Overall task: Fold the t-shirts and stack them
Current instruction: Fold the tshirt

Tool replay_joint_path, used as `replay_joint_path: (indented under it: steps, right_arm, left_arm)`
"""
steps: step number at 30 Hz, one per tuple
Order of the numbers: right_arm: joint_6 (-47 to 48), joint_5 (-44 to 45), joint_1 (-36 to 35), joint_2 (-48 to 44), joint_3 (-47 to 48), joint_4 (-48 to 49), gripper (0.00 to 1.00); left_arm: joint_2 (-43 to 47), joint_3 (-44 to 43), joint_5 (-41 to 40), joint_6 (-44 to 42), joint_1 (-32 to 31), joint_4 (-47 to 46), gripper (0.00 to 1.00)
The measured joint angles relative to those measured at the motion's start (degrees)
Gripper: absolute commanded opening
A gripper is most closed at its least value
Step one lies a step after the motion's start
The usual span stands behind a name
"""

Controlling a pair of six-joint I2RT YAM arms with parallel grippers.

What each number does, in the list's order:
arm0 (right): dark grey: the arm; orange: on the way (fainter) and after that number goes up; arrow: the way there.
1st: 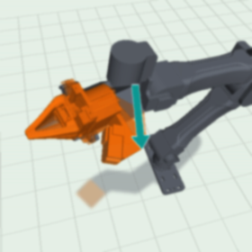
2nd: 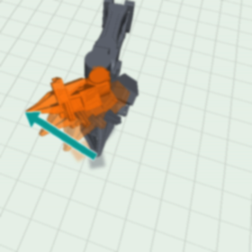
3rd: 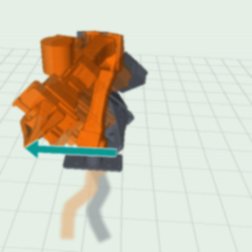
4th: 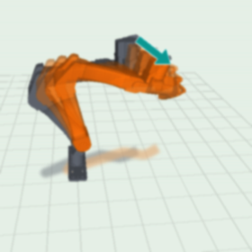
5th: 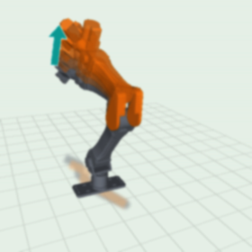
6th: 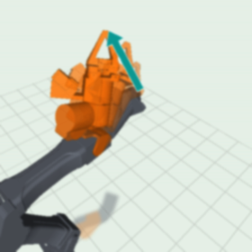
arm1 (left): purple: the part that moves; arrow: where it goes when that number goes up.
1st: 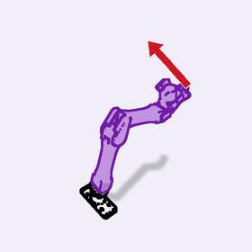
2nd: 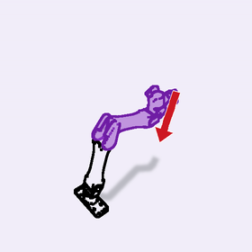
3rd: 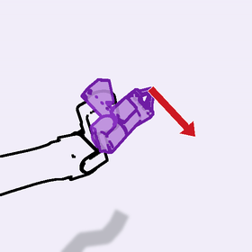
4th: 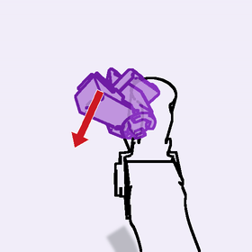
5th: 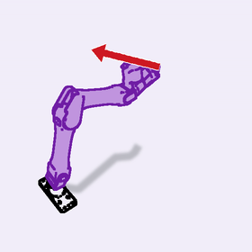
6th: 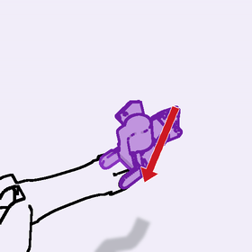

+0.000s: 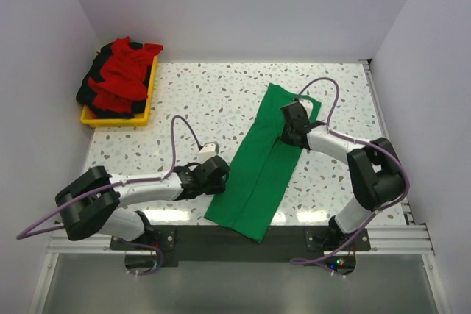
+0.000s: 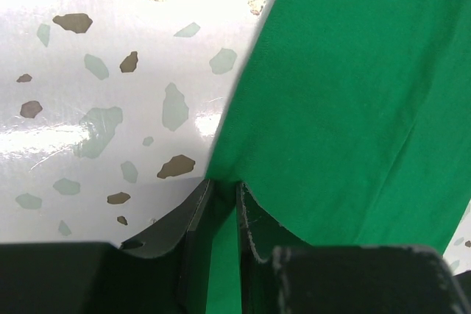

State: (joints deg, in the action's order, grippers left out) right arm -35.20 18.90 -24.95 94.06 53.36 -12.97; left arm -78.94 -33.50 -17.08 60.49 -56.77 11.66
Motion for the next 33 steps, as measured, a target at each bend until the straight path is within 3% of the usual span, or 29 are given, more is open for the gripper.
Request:
replay_joint_path:
  steps: [7,13,23,33]
  right_arm:
    - [0.1,-1.9,0.3,-2.6,-0.3,0.4,0.31]
    - [1.3,-3.4,2.9,-2.4,2.9,-0.8,0.34]
    - [8.3,-1.3,5.4,14.1,27.3,-6.6,0.41]
    - [11.7,-0.4,5.1,19.7,29.7,-12.8,0.45]
  left_arm:
    - [0.7,0.5,0.0,0.0,0.0,0.0,0.23]
    - [1.0,0.6,0.0,0.0,0.0,0.4,0.23]
    - [1.8,0.6,-0.1,0.0,0.0,2.2,0.23]
    - [1.8,0.6,-0.1,-0.1,0.0,3.0,0.23]
